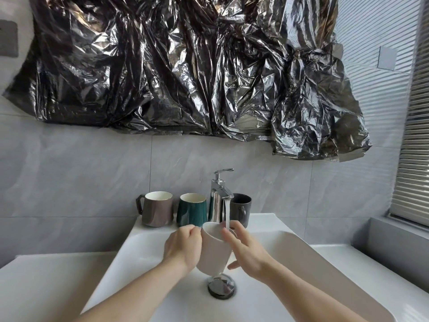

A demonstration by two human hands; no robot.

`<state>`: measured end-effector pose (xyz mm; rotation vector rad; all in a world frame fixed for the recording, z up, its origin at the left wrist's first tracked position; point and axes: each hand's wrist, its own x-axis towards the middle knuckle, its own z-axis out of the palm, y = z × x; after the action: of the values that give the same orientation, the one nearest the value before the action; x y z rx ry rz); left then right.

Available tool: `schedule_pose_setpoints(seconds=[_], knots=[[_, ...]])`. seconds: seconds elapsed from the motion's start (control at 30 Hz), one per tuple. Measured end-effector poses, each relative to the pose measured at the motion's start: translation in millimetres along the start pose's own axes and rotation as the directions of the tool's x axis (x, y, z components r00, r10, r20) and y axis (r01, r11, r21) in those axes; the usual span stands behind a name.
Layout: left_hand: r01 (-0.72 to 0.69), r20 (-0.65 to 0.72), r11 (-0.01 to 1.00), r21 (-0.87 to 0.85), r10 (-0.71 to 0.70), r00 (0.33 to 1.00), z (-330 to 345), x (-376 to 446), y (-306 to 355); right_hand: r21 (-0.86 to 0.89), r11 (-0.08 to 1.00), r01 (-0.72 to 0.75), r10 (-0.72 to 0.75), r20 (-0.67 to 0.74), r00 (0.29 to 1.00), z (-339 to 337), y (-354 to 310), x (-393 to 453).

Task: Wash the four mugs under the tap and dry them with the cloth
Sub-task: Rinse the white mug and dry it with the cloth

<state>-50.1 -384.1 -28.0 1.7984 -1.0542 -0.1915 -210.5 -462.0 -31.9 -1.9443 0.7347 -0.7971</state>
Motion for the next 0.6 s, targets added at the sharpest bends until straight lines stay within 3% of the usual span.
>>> schedule_pose_setpoints(seconds=[0.1, 0.17, 0.23, 0.3, 0.4, 0.47, 0.6], knots=[[0.017, -0.049, 1.000, 0.020, -0.016, 0.999, -1, 1, 1, -0.122, 0.983, 0.136, -0.163, -0.247, 0.955, -1, -4, 4], [0.033, -0.065, 0.999, 0.033, -0.031, 0.997, -1, 3, 0, -0.196, 0.958, 0.208, -0.277, -0.452, 0.848, -7, -14, 10], [0.029, -0.076, 0.998, 0.062, -0.025, 0.997, 1, 4, -2, -0.234, 0.945, 0.229, -0.324, -0.569, 0.756, -16, -35, 20], [0.045, -0.079, 0.996, 0.082, -0.038, 0.996, 2, 6, -4, -0.326, 0.918, 0.227, -0.378, -0.540, 0.752, -27, -59, 34], [0.060, -0.091, 0.994, 0.096, -0.051, 0.995, 3, 10, -9, -0.580, 0.792, 0.190, -0.432, -0.314, 0.845, -40, -89, 59], [0.057, -0.092, 0.995, 0.082, -0.050, 0.995, 3, 11, -10, -0.677, 0.720, 0.155, -0.371, -0.185, 0.910, -43, -98, 72], [0.036, -0.074, 0.999, 0.024, -0.034, 0.997, 2, 10, -9, -0.634, 0.766, 0.111, -0.316, -0.220, 0.923, -33, -95, 74]])
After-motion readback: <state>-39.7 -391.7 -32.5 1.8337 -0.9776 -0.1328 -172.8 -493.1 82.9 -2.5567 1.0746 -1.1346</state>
